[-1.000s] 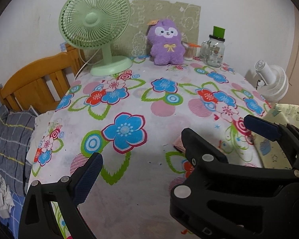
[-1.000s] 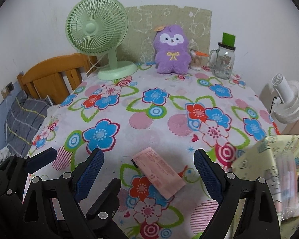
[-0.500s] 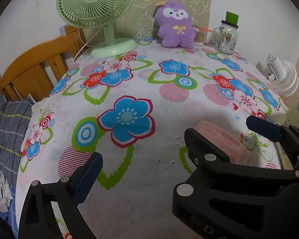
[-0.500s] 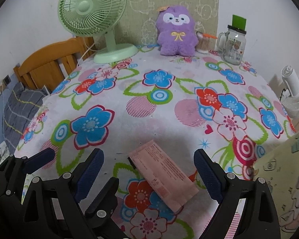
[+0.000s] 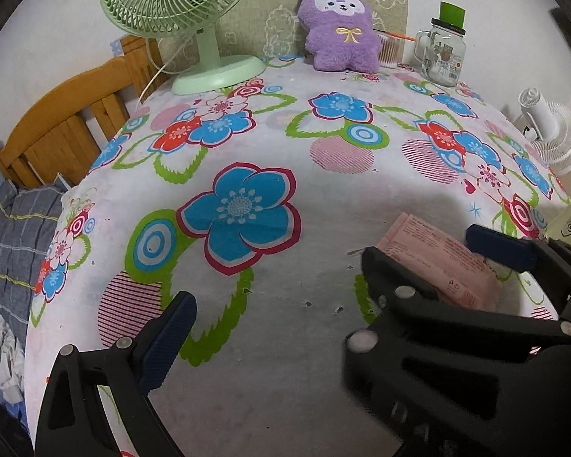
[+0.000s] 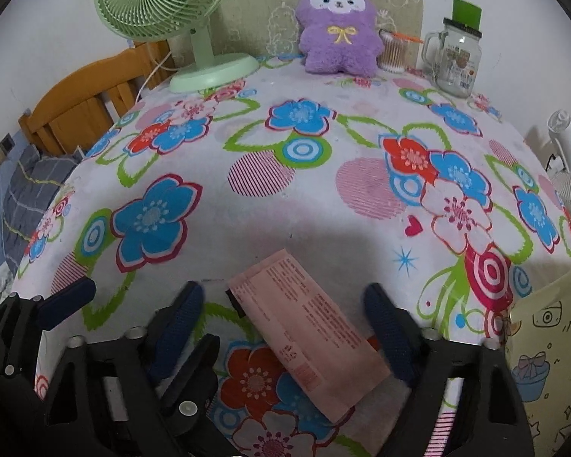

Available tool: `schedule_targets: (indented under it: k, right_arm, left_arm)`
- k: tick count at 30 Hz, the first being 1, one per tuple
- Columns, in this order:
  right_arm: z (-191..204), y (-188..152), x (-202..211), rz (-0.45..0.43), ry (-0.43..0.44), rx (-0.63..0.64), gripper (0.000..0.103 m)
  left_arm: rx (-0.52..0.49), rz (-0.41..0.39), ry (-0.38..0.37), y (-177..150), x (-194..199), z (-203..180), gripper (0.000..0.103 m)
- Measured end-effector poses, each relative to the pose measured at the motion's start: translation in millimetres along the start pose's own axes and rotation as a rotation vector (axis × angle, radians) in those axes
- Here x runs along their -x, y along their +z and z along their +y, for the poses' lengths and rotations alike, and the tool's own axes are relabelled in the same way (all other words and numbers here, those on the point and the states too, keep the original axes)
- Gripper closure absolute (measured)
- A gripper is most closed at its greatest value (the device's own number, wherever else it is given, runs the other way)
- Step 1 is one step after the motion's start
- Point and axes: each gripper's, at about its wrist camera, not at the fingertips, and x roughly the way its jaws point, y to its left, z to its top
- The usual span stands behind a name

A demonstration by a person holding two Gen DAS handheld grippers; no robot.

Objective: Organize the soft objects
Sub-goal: 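Grasp the pink paper packet with the right gripper and lift it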

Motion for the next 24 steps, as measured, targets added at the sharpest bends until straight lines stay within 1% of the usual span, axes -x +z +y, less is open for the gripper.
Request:
schedule_targets:
  k: [2,3,5,6,12,24]
  right_arm:
    - [0,-1,1,0.001,-0.023,0.011,0.036]
    - [0,-1,2,0.002,-0.036,0.016,0.04]
    - [0,-2,3,-0.001,-0.059,0.033,0.057]
    - [0,-3,4,-0.001,-0.062,0.038,0.06]
    - [-3,-7,11,0.005,-0.034,0.024,0.062]
    - [-1,-7,45,-0.059,-0.029,0.026,0.063]
  left_arm:
    - [-0.003,-0.003,0.006,0,0,-1,0.004]
    - [-0.006,-0.004,0.008,0,1,-2,0.004]
    - [-0.01,-0.004,0.011,-1,2,-4,0.004]
    - [-0.012,-0.004,0.012,-2,3,-5,0.004]
    - [-0.005,-0.005,-0.01,-5,9,-8,0.004]
    - [0.006,-0.067,-0.014,-6,40,-10,0.004]
